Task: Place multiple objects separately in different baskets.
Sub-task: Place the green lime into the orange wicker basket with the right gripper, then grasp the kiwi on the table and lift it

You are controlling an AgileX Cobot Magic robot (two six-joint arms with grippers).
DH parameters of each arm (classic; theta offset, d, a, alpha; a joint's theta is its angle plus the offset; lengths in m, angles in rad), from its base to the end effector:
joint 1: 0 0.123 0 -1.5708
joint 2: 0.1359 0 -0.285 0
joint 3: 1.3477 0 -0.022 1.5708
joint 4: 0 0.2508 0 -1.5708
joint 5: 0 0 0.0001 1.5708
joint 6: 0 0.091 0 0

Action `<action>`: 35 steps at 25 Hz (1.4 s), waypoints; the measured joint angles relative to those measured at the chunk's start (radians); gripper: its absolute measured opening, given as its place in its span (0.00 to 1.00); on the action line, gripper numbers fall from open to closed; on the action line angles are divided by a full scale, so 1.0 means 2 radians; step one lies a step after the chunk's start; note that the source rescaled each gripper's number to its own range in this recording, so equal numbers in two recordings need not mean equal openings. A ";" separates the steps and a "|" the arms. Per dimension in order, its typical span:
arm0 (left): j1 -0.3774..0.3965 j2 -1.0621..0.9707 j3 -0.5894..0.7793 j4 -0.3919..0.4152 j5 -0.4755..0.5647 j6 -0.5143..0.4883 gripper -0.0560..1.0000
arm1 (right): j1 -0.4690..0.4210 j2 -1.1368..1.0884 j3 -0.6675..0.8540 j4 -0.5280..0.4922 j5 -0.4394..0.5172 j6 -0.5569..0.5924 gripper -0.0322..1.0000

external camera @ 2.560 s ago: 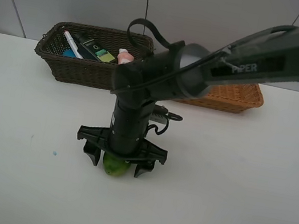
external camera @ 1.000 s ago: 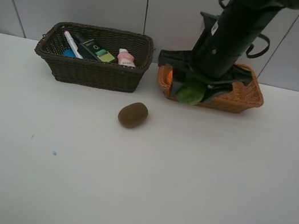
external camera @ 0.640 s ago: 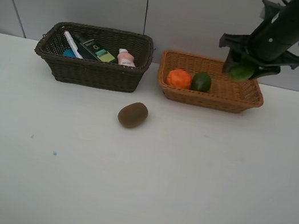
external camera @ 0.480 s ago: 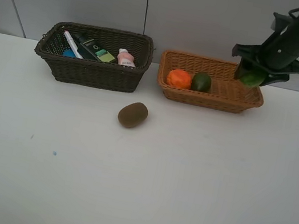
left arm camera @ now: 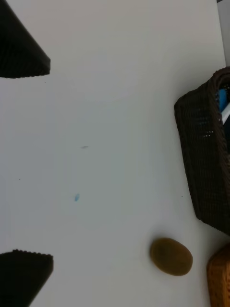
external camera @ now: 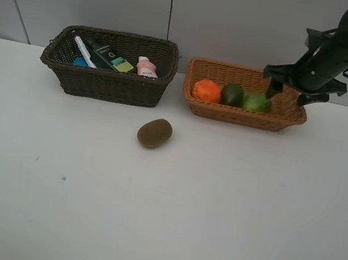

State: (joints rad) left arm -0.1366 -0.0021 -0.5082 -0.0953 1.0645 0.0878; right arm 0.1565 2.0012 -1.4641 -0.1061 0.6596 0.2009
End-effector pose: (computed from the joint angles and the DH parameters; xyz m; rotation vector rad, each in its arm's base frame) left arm -0.0074 -0.0066 0.2795 0.2333 2.0238 -0.1445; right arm 0.4245 0.0610 0.1930 -0.0324 2.6732 0.0000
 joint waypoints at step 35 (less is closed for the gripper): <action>0.000 0.000 0.000 0.000 0.000 0.000 0.97 | 0.278 -0.011 -0.001 0.061 0.140 0.221 0.80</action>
State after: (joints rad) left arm -0.1366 -0.0021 -0.5082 -0.0953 1.0645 0.0878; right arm 0.7128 1.9786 -1.4660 0.0155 0.9386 0.6433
